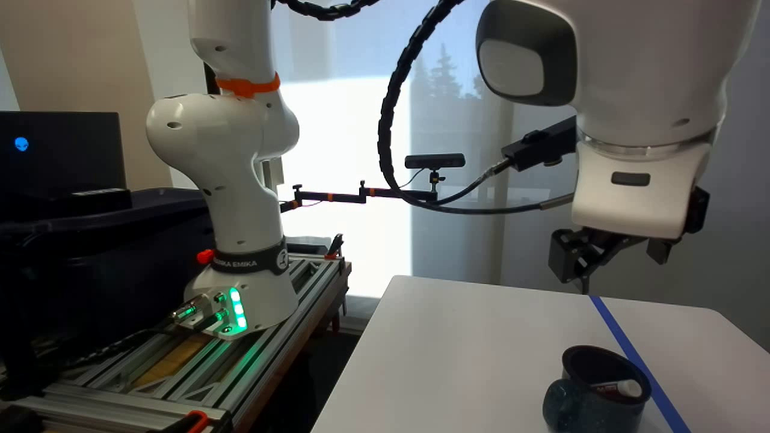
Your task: Take the marker out of the cup
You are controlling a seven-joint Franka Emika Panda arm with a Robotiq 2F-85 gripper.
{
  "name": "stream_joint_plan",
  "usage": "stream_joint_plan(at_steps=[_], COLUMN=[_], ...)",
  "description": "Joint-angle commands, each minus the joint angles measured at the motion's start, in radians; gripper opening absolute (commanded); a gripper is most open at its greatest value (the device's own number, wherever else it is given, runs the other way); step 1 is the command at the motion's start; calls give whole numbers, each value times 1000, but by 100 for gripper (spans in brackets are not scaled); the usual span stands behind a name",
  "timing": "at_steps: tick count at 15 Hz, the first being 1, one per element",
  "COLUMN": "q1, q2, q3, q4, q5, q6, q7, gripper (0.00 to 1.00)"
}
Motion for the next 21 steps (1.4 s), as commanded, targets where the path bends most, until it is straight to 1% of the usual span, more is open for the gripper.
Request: stream_joint_plan(at_steps=[1, 9, 16, 21], q1=[-13, -28, -46, -51], q2=[68, 159, 215, 265], q3=[-2, -3, -14, -27], q4=[57, 97, 145, 177], q5=[28, 21, -1, -16], q6=[-57, -102, -169, -176], q7=[-4, 4, 2, 24], gripper=[100, 100, 100, 100])
